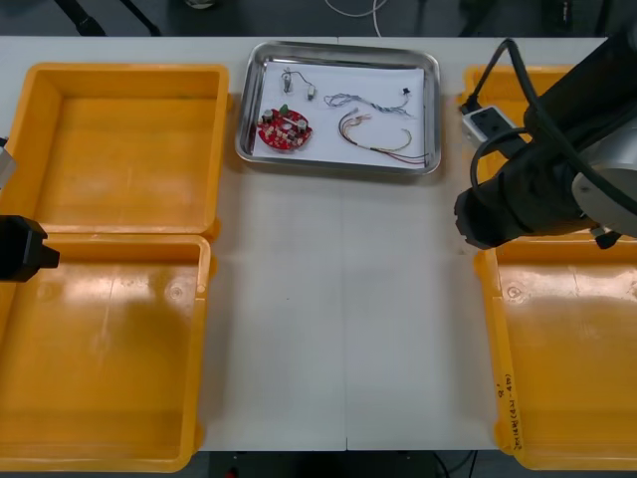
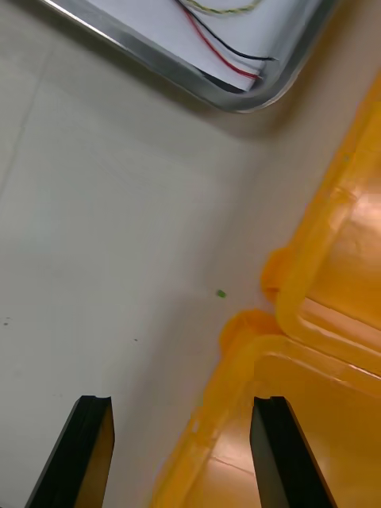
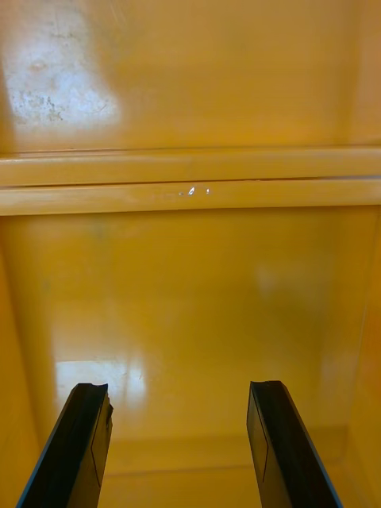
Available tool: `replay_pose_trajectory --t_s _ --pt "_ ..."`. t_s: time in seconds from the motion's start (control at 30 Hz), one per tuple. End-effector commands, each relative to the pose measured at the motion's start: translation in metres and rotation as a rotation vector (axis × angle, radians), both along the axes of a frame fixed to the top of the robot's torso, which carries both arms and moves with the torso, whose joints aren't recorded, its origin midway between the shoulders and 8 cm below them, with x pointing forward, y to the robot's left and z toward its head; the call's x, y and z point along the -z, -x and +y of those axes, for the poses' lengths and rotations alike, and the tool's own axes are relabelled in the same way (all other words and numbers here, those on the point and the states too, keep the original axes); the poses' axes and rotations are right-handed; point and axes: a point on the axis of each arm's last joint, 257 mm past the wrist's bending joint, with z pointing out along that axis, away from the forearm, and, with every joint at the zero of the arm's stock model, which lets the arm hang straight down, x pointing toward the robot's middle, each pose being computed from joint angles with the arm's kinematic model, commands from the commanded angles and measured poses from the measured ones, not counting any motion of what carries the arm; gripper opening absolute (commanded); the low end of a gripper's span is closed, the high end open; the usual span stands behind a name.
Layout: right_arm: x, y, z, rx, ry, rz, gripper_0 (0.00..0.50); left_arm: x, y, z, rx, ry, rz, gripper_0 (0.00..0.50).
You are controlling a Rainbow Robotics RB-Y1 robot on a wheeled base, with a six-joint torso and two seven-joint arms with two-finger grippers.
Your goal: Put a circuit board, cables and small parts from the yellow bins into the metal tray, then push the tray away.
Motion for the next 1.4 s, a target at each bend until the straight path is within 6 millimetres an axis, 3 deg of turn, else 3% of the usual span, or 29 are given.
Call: replay_pose_trajectory --t_s 0.03,0.4,0.8,0.9,1.07,1.4 --pt "-0.017 0.004 -0.050 0.147 -0.042 -0.013 0.500 -0.013 0.004 0.015 0.040 -0.074 -0.023 0.500" --pt "-0.024 0.011 -0.110 0.353 -0.176 0.078 0.500 -0.013 0.004 0.015 0.040 -0.074 -0.023 0.500" --pt "-0.033 -0.004 -0.162 0.497 -0.260 0.060 0.500 -0.013 0.004 0.015 0.040 -0.074 -0.023 0.500" --pt "-0.032 -0.006 -0.185 0.484 -0.224 0.058 0.500 -0.013 0.004 0.015 0.040 -0.074 -0.023 0.500" --pt "-0.030 -0.006 -0.201 0.478 -0.223 0.072 0.500 -0.013 0.004 0.015 0.040 -0.074 -0.023 0.500" --pt "-0.005 0.009 -0.218 0.493 -0.198 0.129 0.500 -0.013 0.004 0.015 0.040 -0.074 -0.023 0.500"
